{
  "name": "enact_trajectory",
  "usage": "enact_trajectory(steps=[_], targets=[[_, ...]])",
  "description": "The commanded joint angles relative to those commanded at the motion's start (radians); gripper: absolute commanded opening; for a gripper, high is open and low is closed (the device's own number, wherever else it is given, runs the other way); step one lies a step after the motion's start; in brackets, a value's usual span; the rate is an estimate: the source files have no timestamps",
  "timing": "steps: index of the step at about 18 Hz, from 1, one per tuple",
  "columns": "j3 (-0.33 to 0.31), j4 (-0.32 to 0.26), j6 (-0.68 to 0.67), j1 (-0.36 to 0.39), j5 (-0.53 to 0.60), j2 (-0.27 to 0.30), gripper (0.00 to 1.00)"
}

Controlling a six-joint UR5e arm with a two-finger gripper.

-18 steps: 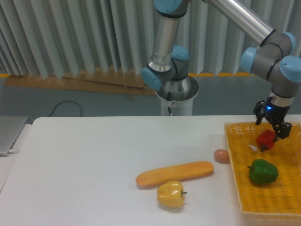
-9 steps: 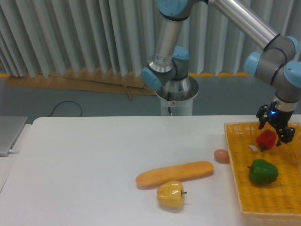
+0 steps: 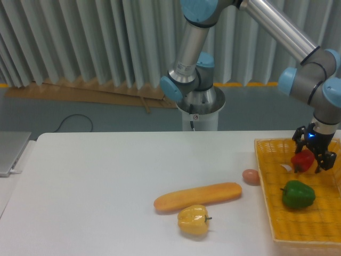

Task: Place the red pepper on the table
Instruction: 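Close the gripper on the red pepper's stem end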

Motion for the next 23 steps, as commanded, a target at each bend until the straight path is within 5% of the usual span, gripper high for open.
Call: enact_trajectory(steps=[3, 10, 19, 23], targets=[[0.005, 0.000, 0.005, -0.002, 0.003, 0.000, 1.00], [0.011, 0.002, 0.002, -0.006, 0.008, 0.000, 0.63], [0.031, 0.035, -0.018, -0.067, 0.127, -0.025, 0.62], [0.031, 0.035, -0.029, -0.069, 0.127, -0.023, 0.50]])
